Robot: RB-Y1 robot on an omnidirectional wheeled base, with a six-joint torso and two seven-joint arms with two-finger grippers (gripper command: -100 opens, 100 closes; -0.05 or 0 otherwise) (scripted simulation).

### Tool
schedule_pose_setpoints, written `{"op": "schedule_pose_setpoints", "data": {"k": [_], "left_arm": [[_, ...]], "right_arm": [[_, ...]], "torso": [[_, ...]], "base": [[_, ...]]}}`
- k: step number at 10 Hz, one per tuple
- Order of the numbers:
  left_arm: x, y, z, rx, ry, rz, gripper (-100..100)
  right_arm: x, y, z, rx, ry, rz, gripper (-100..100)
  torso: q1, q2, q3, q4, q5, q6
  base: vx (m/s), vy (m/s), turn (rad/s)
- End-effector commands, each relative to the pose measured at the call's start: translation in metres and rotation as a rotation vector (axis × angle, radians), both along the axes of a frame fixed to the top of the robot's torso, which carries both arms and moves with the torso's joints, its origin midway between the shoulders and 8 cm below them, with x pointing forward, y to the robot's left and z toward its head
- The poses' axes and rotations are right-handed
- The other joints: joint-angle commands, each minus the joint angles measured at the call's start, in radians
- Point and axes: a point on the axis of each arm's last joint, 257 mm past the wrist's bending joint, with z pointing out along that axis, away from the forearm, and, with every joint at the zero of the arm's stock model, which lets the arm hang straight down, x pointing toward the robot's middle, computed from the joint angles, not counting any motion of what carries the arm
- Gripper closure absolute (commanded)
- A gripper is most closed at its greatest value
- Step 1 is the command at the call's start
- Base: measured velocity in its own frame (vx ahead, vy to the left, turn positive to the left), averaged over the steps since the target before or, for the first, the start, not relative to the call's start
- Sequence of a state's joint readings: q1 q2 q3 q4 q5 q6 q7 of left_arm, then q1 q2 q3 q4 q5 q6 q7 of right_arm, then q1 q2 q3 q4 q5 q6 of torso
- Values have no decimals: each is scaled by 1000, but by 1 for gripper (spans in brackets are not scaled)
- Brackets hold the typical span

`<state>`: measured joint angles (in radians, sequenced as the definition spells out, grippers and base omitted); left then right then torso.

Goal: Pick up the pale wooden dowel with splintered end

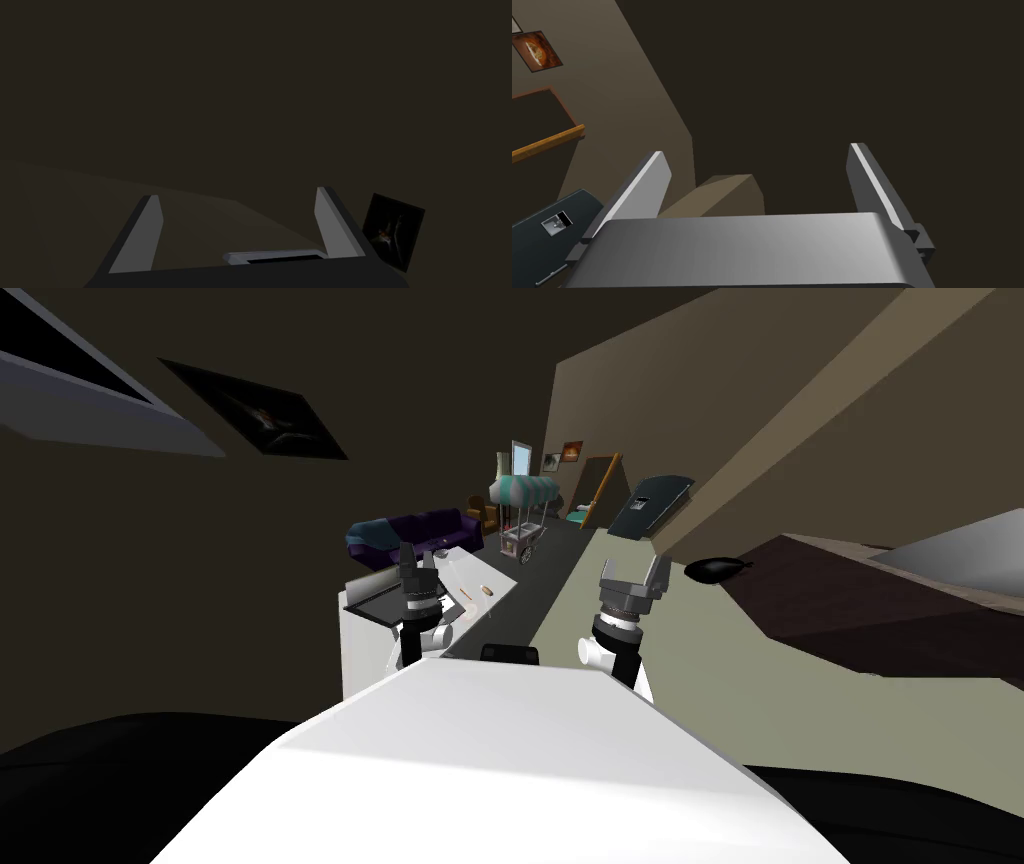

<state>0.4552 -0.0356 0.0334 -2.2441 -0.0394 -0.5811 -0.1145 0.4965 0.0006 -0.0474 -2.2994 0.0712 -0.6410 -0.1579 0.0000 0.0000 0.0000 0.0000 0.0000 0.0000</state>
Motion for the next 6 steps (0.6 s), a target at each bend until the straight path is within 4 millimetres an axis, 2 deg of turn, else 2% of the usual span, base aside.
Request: {"op": "schedule_pose_setpoints", "data": {"k": [1, 3, 6], "left_arm": [[5, -2, -16, 29, 37, -18, -100], [10, -3, -41, 58, 91, -37, -100], [15, -1, -94, 99, 204, -68, -100]], "right_arm": [[0, 0, 0, 0, 0, 0, 0], [0, 0, 0, 0, 0, 0, 0], [0, 0, 0, 0, 0, 0, 0]], "torso": [[0, 0, 0, 0, 0, 0], [-3, 0, 0, 0, -1, 0], [-5, 0, 0, 0, -1, 0]], "base": [[-3, -32, -35], [-7, -61, -36], [12, -81, -55]]}}
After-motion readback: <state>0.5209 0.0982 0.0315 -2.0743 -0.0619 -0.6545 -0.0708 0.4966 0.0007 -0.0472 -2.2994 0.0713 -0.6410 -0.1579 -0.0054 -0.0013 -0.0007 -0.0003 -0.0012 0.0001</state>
